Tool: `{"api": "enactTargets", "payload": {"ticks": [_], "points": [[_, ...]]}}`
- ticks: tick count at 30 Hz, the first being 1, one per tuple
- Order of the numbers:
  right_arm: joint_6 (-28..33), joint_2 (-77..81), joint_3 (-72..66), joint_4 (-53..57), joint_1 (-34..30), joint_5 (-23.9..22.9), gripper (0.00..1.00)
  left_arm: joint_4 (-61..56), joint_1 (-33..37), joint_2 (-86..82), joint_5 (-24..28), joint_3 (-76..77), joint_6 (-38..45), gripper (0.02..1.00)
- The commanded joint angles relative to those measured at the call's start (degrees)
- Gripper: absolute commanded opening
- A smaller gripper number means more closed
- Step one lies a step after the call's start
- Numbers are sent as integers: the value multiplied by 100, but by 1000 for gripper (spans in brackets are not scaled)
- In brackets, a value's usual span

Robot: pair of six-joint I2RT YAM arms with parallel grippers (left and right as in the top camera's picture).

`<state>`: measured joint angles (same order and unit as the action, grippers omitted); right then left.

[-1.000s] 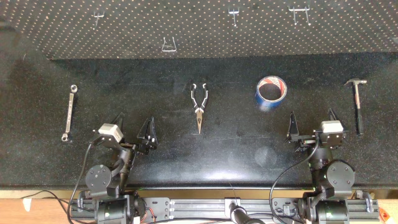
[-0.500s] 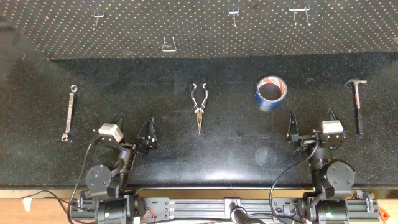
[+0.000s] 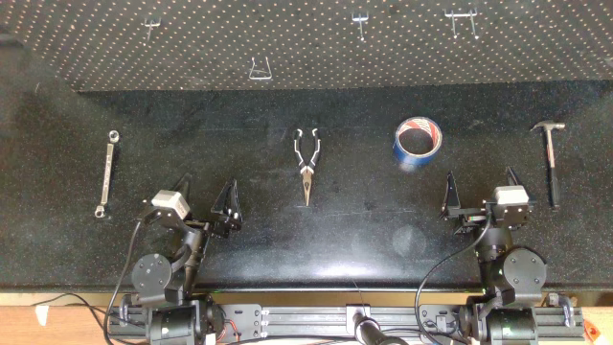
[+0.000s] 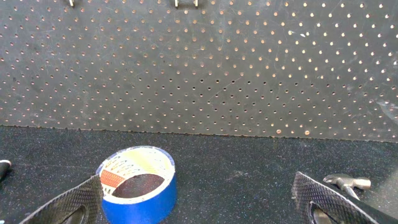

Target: Place Tools Onto Pegboard

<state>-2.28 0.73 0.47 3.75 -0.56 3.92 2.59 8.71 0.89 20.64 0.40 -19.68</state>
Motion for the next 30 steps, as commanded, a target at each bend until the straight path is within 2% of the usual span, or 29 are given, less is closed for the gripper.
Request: {"api": "enactTargets", "payload": {"ticks": [1, 23, 27, 29, 30], "points": [[61, -68, -24, 31, 33, -94, 996, 37, 26, -70, 146, -9, -81, 996], [63, -68, -24, 31, 33, -94, 996, -26, 28, -70, 140, -9, -74, 996], [61, -68, -24, 31, 33, -94, 996, -24, 33, 271, -284, 103, 470, 996], [61, -68, -24, 31, 33, -94, 996, -15, 66, 850, -997, 387, 1038, 996], [61, -68, -24, 31, 33, -94, 996, 28, 103, 1325, -1578, 619, 1366, 996]]}}
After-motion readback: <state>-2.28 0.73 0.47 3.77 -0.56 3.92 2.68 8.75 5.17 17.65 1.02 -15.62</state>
